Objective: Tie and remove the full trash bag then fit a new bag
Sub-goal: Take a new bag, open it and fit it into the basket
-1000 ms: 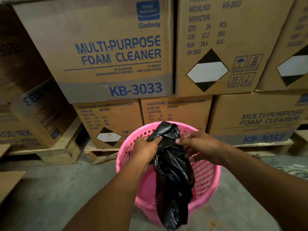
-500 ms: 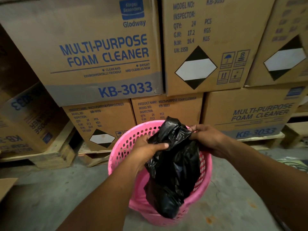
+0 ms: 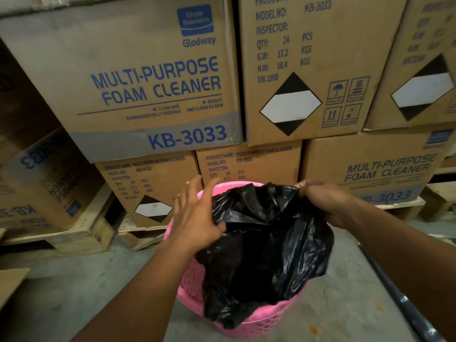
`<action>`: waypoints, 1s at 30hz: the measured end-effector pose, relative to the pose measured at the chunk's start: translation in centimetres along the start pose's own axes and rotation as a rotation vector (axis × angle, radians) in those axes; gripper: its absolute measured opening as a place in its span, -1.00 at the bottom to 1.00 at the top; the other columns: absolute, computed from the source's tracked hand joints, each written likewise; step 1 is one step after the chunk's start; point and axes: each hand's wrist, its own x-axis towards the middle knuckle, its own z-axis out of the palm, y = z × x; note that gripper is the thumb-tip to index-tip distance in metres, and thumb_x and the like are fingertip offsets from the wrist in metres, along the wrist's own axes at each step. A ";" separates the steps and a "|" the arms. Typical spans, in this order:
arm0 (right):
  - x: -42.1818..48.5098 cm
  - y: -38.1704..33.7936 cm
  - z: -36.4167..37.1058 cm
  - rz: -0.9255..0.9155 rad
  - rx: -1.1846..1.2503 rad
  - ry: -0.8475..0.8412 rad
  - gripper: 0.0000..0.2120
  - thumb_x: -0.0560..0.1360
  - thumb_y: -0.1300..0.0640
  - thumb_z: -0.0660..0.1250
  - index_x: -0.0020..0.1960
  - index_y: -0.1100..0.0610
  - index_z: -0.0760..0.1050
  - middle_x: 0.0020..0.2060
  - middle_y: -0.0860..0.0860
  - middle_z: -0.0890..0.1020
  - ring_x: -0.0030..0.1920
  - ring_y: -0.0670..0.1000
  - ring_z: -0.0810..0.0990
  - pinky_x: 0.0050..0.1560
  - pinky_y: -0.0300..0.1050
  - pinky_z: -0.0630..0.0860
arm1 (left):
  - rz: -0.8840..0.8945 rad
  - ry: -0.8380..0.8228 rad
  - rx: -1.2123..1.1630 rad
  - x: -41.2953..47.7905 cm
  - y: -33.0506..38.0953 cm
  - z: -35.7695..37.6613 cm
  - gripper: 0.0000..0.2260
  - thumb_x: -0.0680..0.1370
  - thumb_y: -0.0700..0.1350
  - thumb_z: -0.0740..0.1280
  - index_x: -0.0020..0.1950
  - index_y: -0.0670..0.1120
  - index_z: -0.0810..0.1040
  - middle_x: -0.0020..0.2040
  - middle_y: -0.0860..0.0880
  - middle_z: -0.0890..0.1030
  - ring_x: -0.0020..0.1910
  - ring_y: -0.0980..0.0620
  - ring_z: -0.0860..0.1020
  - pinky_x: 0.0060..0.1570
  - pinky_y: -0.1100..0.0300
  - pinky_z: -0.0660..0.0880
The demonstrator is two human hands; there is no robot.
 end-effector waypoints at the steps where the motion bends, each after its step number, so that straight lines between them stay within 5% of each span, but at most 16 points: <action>1: -0.1 -0.3 0.6 -0.018 -0.019 -0.032 -0.77 0.45 0.37 0.23 -0.25 0.14 0.58 -0.29 0.17 0.64 -0.23 0.15 0.64 -0.19 -0.05 0.59 | 0.057 -0.014 -0.022 0.3 0.5 0.2 -0.11 0.37 0.07 0.54 0.57 0.22 0.08 0.61 0.00 0.10 0.58 -0.12 0.13 0.55 -0.20 0.09; 3: -0.5 -0.7 1.8 -0.058 -0.039 -0.108 -0.81 0.48 0.35 0.27 -0.20 0.14 0.58 -0.29 0.16 0.63 -0.23 0.12 0.62 -0.19 -0.07 0.58 | 0.111 -0.034 -0.115 0.7 1.4 0.8 -0.29 0.39 0.02 0.50 0.48 0.23 0.30 0.50 0.04 0.40 0.49 -0.08 0.35 0.50 -0.16 0.25; 6: -0.7 -0.8 2.8 -0.058 -0.019 -0.200 -0.81 0.51 0.36 0.25 -0.13 0.14 0.57 -0.31 0.13 0.64 -0.27 0.07 0.62 -0.23 -0.09 0.58 | 0.071 0.003 -0.193 0.7 1.8 1.9 -0.52 0.41 -0.19 0.37 0.28 0.19 0.56 0.11 0.07 0.71 0.13 -0.07 0.64 0.17 -0.03 0.56; 8: -0.6 -1.0 2.9 -0.059 0.011 -0.179 -0.80 0.52 0.37 0.22 -0.09 0.12 0.53 -0.31 0.12 0.61 -0.32 0.04 0.59 -0.33 -0.13 0.55 | -0.052 0.026 -0.325 0.7 1.3 1.7 -0.69 0.50 -0.24 0.30 0.12 0.12 0.61 -0.10 0.06 0.69 -0.12 -0.04 0.66 -0.13 0.09 0.59; 11: -0.2 -1.1 2.0 -0.097 0.070 -0.078 -0.79 0.54 0.36 0.19 -0.09 0.06 0.43 -0.32 0.10 0.51 -0.40 0.03 0.49 -0.43 -0.14 0.43 | -0.221 0.061 -0.671 1.0 0.7 0.3 -0.87 0.63 -0.11 0.21 -0.06 0.04 0.51 -0.37 0.06 0.51 -0.46 0.03 0.41 -0.43 0.20 0.32; 14: -0.1 -1.0 1.8 -0.108 0.129 -0.111 -0.75 0.55 0.37 0.18 -0.14 0.03 0.40 -0.35 0.09 0.46 -0.43 0.03 0.44 -0.45 -0.14 0.36 | -0.304 0.101 -0.947 1.5 0.3 -0.4 -0.76 0.65 -0.03 0.16 -0.11 -0.13 0.47 -0.27 -0.02 0.53 -0.27 0.03 0.48 -0.25 0.25 0.44; 16: 0.0 -1.0 2.5 -0.103 0.154 -0.173 -0.72 0.52 0.36 0.21 -0.23 0.02 0.42 -0.37 0.09 0.47 -0.43 0.03 0.44 -0.45 -0.15 0.37 | -0.337 0.044 -1.022 2.0 0.3 -0.4 -0.61 0.57 0.22 0.17 0.08 -0.03 0.62 0.04 -0.01 0.68 0.06 0.01 0.61 0.18 0.11 0.51; 19: 0.0 -1.3 4.0 -0.084 0.226 -0.236 -0.76 0.51 0.35 0.24 -0.22 0.04 0.45 -0.34 0.12 0.53 -0.39 0.05 0.50 -0.34 -0.11 0.44 | -0.391 -0.140 -1.147 1.6 1.2 -0.9 -0.28 0.36 0.57 0.18 0.35 0.16 0.52 0.33 0.11 0.55 0.31 0.04 0.49 0.37 -0.07 0.38; 21: 0.0 -1.5 4.7 -0.082 0.296 -0.244 -0.75 0.52 0.36 0.22 -0.24 0.07 0.43 -0.36 0.11 0.53 -0.42 0.04 0.51 -0.39 -0.15 0.47 | -0.329 -0.236 -1.082 0.8 2.1 -1.1 -0.27 0.36 0.49 0.32 0.42 0.14 0.42 0.27 0.14 0.52 0.28 0.06 0.47 0.34 0.01 0.38; 23: 0.2 -1.3 5.0 -0.070 0.340 -0.221 -0.73 0.53 0.36 0.21 -0.25 0.05 0.41 -0.38 0.10 0.53 -0.44 0.03 0.51 -0.47 -0.18 0.49 | -0.260 -0.230 -0.874 0.3 2.4 -0.5 -0.49 0.46 0.20 0.47 0.34 0.08 0.44 0.19 0.12 0.58 0.22 0.06 0.54 0.22 0.14 0.43; 26: 0.9 -0.7 4.7 -0.077 0.323 -0.114 -0.70 0.51 0.37 0.21 -0.25 0.01 0.40 -0.40 0.08 0.51 -0.45 0.03 0.50 -0.49 -0.19 0.47 | -0.268 -0.137 -0.617 0.0 1.4 -0.2 -0.65 0.54 0.01 0.43 0.29 0.06 0.45 0.10 0.14 0.59 0.07 0.10 0.55 0.07 0.23 0.41; 30: 1.8 0.2 3.0 -0.149 0.245 0.049 -0.59 0.46 0.51 0.07 -0.29 0.02 0.33 -0.42 0.12 0.41 -0.48 0.03 0.40 -0.51 -0.19 0.36 | -0.427 -0.069 -0.742 1.0 -1.1 -0.3 -0.81 0.55 -0.08 0.40 0.07 0.07 0.43 0.02 -0.02 0.65 -0.10 0.04 0.60 0.02 0.08 0.53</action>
